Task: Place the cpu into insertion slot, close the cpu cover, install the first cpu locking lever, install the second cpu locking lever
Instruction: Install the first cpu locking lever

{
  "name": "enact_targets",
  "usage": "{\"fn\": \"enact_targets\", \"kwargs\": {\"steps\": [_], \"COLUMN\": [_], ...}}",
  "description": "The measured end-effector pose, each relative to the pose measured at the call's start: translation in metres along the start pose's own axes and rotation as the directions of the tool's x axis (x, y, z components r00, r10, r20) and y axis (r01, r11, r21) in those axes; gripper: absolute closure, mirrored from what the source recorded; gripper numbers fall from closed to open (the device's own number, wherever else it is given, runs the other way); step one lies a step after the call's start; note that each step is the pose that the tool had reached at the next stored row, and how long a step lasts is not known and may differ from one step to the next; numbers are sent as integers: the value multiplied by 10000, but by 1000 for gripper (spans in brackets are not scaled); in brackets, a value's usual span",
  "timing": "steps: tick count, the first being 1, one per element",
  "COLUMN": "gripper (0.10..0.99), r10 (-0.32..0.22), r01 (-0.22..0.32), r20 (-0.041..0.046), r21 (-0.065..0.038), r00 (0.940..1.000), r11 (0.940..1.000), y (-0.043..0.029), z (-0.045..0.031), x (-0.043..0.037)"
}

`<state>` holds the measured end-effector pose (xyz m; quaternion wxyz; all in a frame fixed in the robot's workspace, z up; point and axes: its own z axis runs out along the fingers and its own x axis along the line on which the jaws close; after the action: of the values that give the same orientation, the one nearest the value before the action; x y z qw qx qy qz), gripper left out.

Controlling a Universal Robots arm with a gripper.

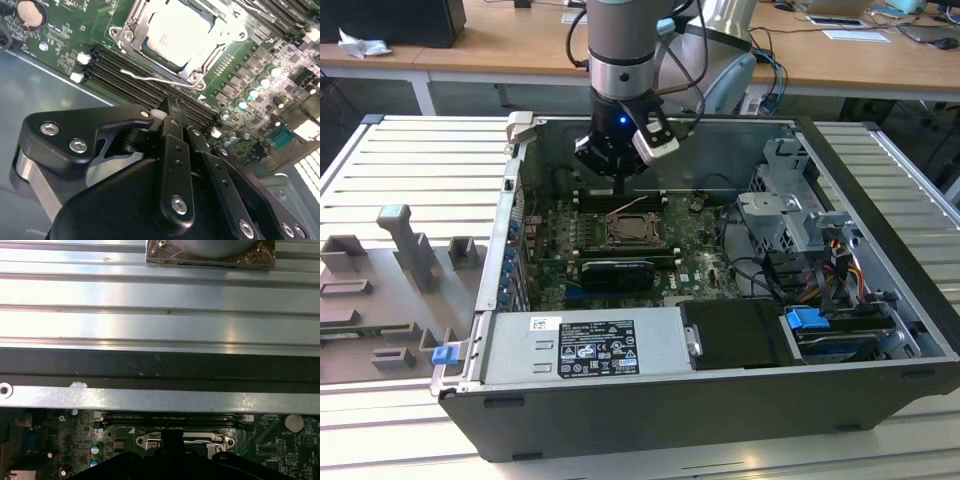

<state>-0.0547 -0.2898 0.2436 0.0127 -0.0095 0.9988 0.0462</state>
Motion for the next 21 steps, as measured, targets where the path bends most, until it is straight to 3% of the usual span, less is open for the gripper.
{"fn": "enact_targets", "kwargs": {"steps": [14,16,21], "gripper": [980,980,980], "r10": [20,255,145], "r01": [-20,-254,-144], "r20": [4,23,9], "r21": [-4,-447,-428], "r00": [10000,9997,9999], "r11": [10000,9987,9990], "y": [-9,-33,-51], "z": [21,65,98], "x": [-55,-54,-70]}}
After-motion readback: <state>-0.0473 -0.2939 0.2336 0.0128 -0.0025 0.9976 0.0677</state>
